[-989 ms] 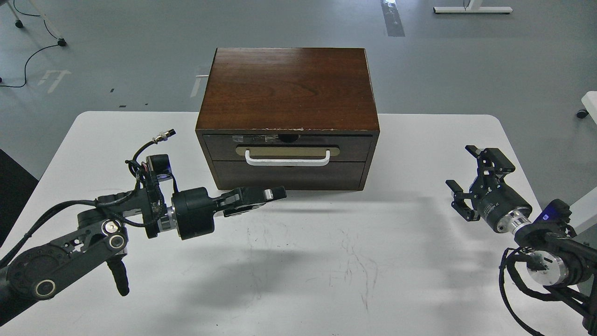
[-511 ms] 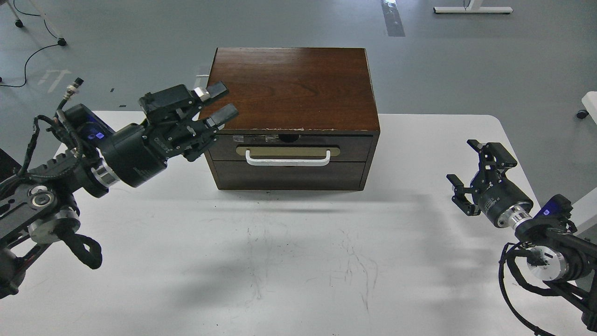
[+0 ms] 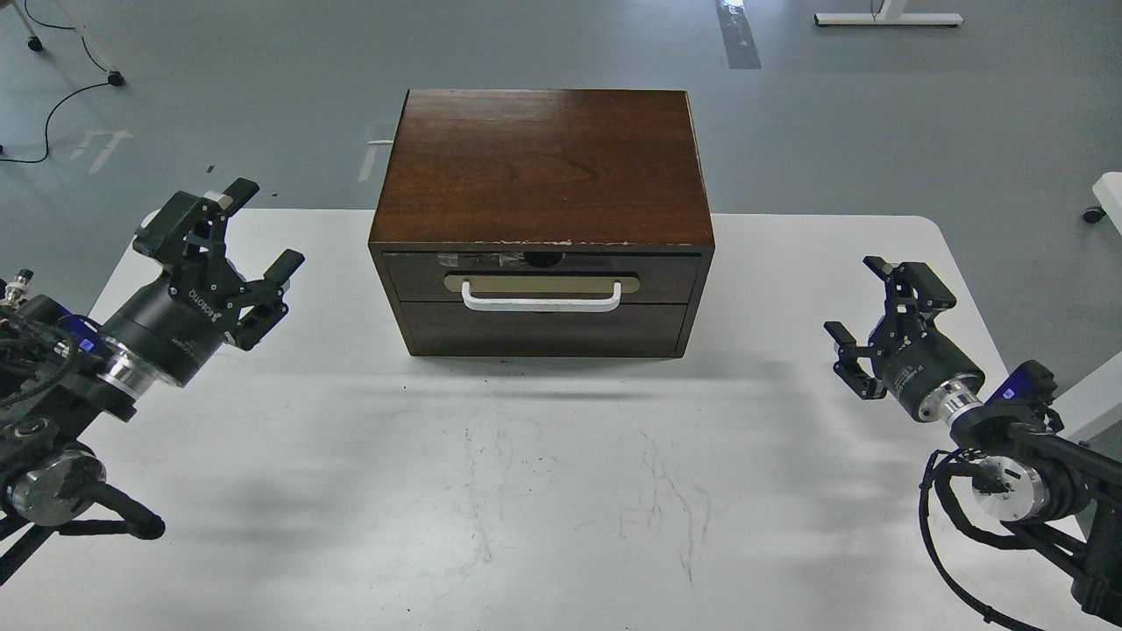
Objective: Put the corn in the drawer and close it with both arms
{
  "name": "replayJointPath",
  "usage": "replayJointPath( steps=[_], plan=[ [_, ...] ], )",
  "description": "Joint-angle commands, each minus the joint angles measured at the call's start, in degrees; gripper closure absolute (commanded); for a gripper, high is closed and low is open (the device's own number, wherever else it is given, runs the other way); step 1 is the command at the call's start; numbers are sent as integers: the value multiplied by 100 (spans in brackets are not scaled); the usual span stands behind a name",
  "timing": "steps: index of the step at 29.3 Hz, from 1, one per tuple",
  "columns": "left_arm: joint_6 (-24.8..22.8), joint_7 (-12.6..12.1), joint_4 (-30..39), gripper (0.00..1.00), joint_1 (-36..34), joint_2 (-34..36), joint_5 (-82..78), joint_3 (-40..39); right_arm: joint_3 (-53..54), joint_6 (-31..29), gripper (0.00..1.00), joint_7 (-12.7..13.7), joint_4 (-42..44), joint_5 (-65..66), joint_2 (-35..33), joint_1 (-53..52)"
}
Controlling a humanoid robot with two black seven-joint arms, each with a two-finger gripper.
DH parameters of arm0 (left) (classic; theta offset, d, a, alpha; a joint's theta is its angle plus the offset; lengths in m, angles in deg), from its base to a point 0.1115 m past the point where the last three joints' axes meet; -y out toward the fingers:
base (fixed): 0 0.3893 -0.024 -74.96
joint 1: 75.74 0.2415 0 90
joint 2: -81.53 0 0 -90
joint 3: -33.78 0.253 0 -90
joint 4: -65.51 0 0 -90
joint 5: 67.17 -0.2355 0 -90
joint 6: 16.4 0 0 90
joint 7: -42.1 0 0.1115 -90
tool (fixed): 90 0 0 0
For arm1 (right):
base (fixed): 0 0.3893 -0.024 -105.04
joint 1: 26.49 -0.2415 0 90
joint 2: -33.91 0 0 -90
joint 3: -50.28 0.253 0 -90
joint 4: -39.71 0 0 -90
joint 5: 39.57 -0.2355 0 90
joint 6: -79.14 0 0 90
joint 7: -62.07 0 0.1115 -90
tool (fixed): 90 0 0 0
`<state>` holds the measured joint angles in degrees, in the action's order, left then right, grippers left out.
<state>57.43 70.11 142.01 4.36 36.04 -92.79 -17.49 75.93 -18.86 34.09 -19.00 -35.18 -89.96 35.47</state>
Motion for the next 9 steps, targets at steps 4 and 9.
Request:
replayJointPath(
  steps=[4,9],
  plan=[
    [-510,-1,-65,1,445,-214,91,-260,62,-26,0,-2,-53,-8,74,0],
    [-554,-1,-56,1,577,-302,91,-428,71,-35,0,-2,-53,-8,74,0]
  ],
)
